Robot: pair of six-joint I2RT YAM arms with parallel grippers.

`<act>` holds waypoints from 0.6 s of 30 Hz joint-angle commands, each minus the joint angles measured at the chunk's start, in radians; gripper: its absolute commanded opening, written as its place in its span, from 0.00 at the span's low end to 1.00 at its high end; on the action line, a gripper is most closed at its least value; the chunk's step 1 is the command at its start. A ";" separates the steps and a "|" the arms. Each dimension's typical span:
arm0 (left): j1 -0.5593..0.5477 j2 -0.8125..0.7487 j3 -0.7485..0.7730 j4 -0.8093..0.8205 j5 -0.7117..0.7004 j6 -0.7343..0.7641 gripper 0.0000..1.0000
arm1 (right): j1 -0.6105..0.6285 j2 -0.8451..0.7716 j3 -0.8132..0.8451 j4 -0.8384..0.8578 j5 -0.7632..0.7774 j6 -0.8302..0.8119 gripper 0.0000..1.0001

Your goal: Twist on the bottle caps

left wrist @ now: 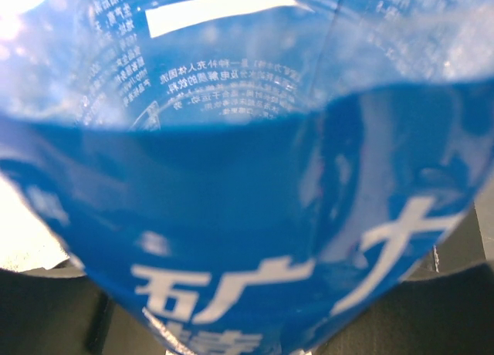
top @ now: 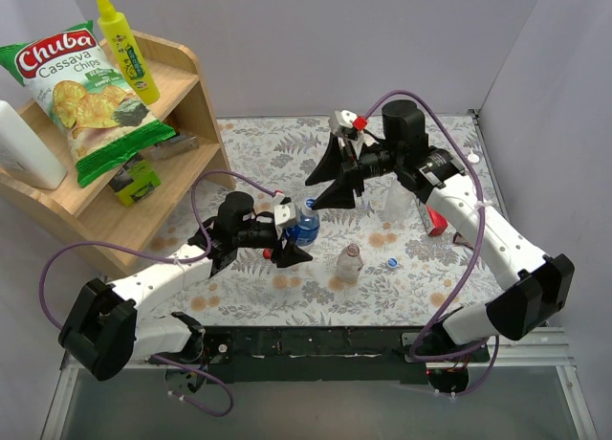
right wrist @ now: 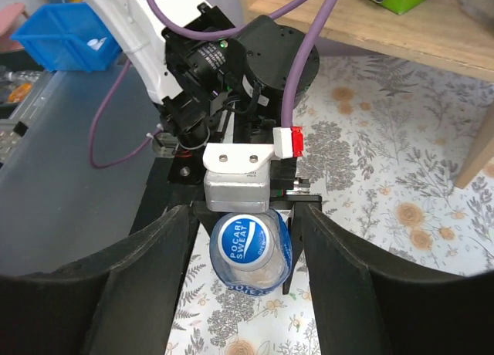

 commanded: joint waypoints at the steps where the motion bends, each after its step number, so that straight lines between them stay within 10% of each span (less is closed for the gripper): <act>1: 0.003 -0.005 0.037 0.029 0.040 0.022 0.00 | -0.001 0.022 0.003 0.043 -0.104 -0.024 0.66; 18: 0.003 0.030 0.053 0.101 0.010 -0.055 0.00 | 0.007 0.011 -0.063 0.078 -0.055 -0.036 0.42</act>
